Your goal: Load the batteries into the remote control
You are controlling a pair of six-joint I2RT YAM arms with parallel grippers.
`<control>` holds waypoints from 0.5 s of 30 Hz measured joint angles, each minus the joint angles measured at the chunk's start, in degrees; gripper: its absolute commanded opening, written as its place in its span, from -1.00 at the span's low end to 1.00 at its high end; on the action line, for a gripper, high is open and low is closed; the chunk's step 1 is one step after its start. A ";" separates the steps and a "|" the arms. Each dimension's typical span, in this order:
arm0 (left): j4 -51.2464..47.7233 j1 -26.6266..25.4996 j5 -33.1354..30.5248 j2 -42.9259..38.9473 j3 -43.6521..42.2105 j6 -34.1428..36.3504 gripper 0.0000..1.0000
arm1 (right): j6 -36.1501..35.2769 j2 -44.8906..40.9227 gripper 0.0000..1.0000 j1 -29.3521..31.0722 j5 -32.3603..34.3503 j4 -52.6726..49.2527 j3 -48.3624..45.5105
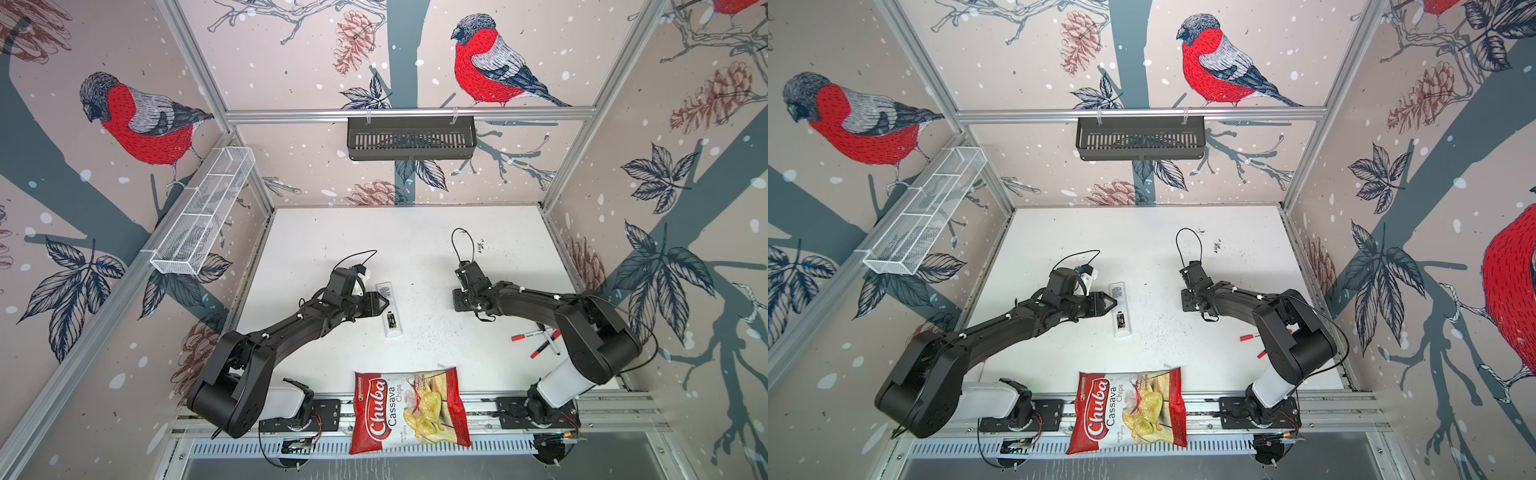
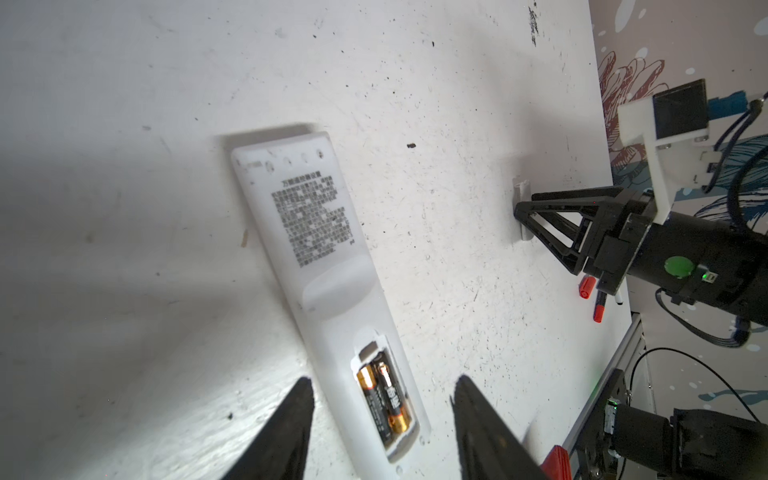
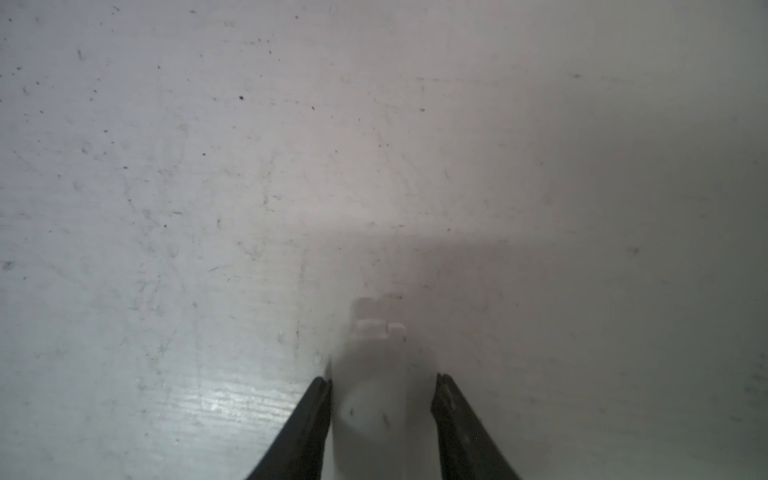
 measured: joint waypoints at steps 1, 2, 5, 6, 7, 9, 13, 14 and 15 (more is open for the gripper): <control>0.02 0.55 0.00 0.24 0.28 0.00 0.33 | 0.00 0.07 -0.23 0.15 0.04 0.11 0.02; 0.04 1.07 -0.02 0.63 0.76 0.00 0.41 | 0.00 0.09 -0.26 0.37 0.15 0.17 0.04; 0.70 1.95 -0.20 3.21 3.56 0.00 0.55 | -0.02 0.13 -0.33 1.09 0.20 0.20 0.07; 1.40 2.16 -0.20 4.44 4.63 0.02 0.58 | -0.04 0.20 -0.34 1.38 0.22 0.26 0.09; 1.88 2.25 -0.24 5.73 5.75 0.02 0.60 | -0.04 0.26 -0.34 1.60 0.20 0.33 0.11; 3.30 2.51 -0.76 8.74 8.00 0.04 0.65 | -0.07 0.42 -0.37 2.08 0.24 0.68 0.15; 5.81 3.32 -1.57 13.75 11.02 0.26 0.71 | -0.09 0.11 -0.41 3.02 0.07 0.59 0.15; 6.40 3.67 -1.64 15.30 12.07 0.63 0.73 | -0.09 -0.28 -0.42 3.32 -0.42 0.28 0.07; 6.78 3.96 -1.64 16.81 13.07 1.14 0.73 | -0.15 -0.90 -0.42 3.65 -1.11 0.04 -0.11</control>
